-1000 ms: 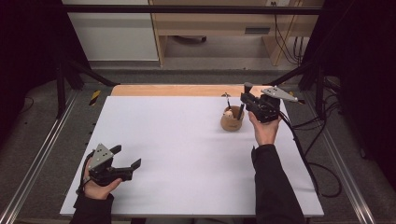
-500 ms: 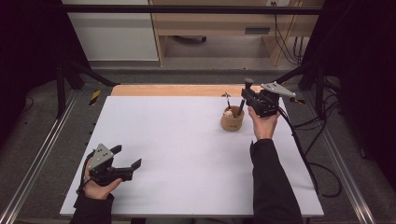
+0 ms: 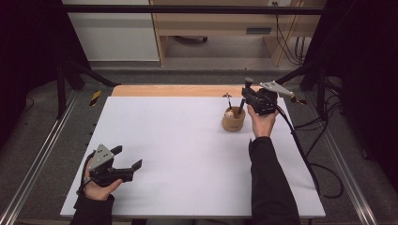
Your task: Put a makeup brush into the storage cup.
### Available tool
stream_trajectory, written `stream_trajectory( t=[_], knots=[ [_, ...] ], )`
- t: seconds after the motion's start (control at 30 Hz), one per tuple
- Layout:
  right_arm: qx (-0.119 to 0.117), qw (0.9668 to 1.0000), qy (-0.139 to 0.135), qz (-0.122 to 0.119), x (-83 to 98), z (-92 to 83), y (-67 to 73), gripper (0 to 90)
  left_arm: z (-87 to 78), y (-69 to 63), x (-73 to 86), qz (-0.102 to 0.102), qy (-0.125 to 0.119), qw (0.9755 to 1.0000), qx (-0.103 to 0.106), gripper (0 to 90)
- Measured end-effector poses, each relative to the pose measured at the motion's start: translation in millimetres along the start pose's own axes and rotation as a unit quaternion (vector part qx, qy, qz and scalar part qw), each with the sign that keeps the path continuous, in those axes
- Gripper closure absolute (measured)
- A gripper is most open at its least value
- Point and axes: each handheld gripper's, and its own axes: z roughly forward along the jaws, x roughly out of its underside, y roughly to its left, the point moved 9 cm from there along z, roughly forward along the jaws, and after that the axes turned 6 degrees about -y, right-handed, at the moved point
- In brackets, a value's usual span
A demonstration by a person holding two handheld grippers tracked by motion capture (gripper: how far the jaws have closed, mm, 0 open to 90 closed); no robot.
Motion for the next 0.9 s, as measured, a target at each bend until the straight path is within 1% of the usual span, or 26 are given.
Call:
stream_trajectory(
  t=[0.1,0.23,0.43,0.63,0.9],
  knots=[
    [0.002,1.0000,0.003,0.004,2.9,3.6,0.2,77.3,-0.1,0.1,-0.1,0.000,0.000,1.0000,0.000,7.5],
    [0.002,1.0000,0.005,-0.001,6.4,8.0,-0.8,77.3,-0.2,0.1,-0.2,0.000,-0.001,1.0000,0.001,7.5],
    [0.008,0.9999,0.015,0.000,13.6,12.7,-3.7,77.3,-0.4,0.3,-0.5,-0.001,-0.002,1.0000,0.000,7.5],
    [0.006,0.9997,0.023,-0.001,20.1,15.9,-1.7,77.3,-0.5,0.3,-0.6,0.000,-0.002,1.0000,0.000,7.4],
    [0.007,0.9994,0.032,0.006,30.3,19.2,-3.0,77.3,-0.4,0.3,-0.5,-0.001,-0.002,1.0000,0.000,7.5]
  ],
)
